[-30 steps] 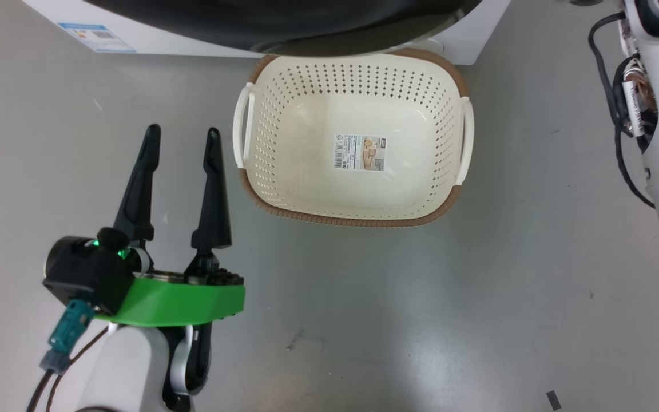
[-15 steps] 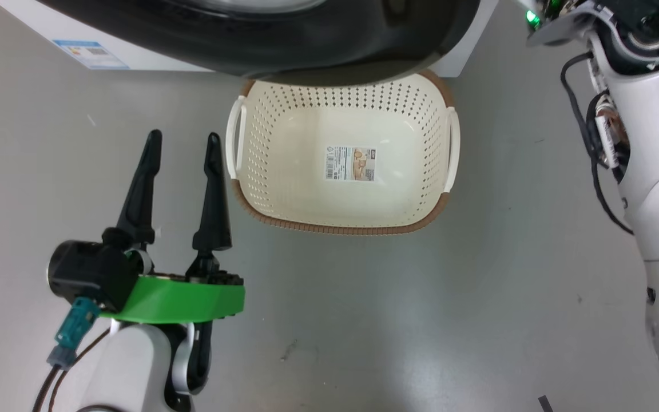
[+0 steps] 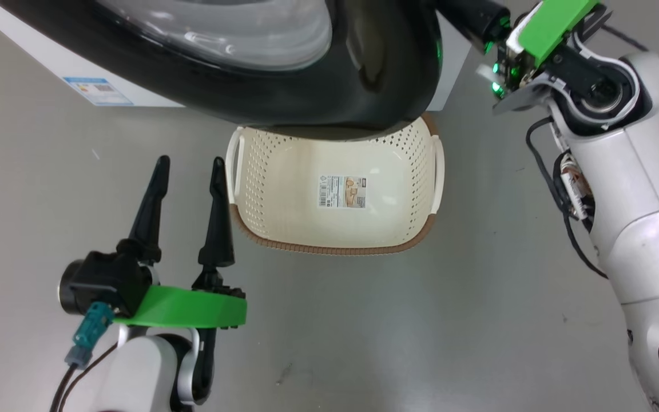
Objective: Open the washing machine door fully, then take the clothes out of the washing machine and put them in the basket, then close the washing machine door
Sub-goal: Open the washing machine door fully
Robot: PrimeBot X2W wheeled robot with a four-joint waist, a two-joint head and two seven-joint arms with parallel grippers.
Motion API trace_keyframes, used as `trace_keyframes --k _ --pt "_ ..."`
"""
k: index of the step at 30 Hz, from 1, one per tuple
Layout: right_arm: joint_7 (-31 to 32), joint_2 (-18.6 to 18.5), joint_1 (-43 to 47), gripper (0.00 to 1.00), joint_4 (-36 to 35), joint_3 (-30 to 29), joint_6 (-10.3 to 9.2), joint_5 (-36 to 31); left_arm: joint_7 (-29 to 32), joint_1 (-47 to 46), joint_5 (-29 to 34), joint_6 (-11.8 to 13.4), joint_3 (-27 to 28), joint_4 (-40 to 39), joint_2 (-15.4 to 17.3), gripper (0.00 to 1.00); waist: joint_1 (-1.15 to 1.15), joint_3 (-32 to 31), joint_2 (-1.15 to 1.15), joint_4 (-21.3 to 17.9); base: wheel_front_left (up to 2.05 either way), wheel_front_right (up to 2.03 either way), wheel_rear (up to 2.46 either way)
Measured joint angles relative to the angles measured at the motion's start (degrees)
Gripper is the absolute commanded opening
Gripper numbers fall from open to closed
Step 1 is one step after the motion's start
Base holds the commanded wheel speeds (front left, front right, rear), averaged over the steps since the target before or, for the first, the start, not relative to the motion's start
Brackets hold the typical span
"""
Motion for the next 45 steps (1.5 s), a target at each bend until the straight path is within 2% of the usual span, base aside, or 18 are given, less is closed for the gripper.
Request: trace_keyframes --k 30,38,41,42,44,45 --pt "-3.8 0.3 6.8 0.0 -1.5 9.2 0.01 6.3 0.0 2.5 0.0 0.9 -0.1 3.6 0.0 1.0 0.0 -5.6 0.0 -2.1 0.0 0.0 0.0" --pt "-6.8 0.4 7.7 0.0 -1.2 12.3 0.01 4.9 0.0 3.6 0.6 0.9 0.4 3.9 0.0 1.0 0.0 -6.8 0.0 -2.7 0.0 0.0 0.0" --pt "-9.7 0.5 8.6 0.0 -1.4 12.9 0.01 2.2 0.0 3.7 0.6 0.9 0.5 3.9 0.0 1.0 0.0 -7.0 0.0 -2.9 0.0 0.0 0.0" --pt "-11.2 0.6 8.9 0.1 -1.4 12.9 0.01 1.3 0.0 3.8 0.7 0.9 0.5 3.9 0.0 1.0 0.0 -7.0 0.0 -3.0 0.0 0.0 0.0" --pt "-13.7 0.6 9.3 0.75 -1.4 12.9 0.01 0.1 0.0 4.0 1.1 0.9 0.6 3.9 0.0 1.0 0.0 -7.1 0.0 -3.2 0.0 0.0 0.0" --pt "-15.4 0.6 9.3 1.0 -1.5 13.0 0.01 -1.2 0.0 4.1 1.2 0.9 0.7 3.9 0.0 1.0 0.0 -7.1 0.0 -3.3 0.0 0.0 0.0"
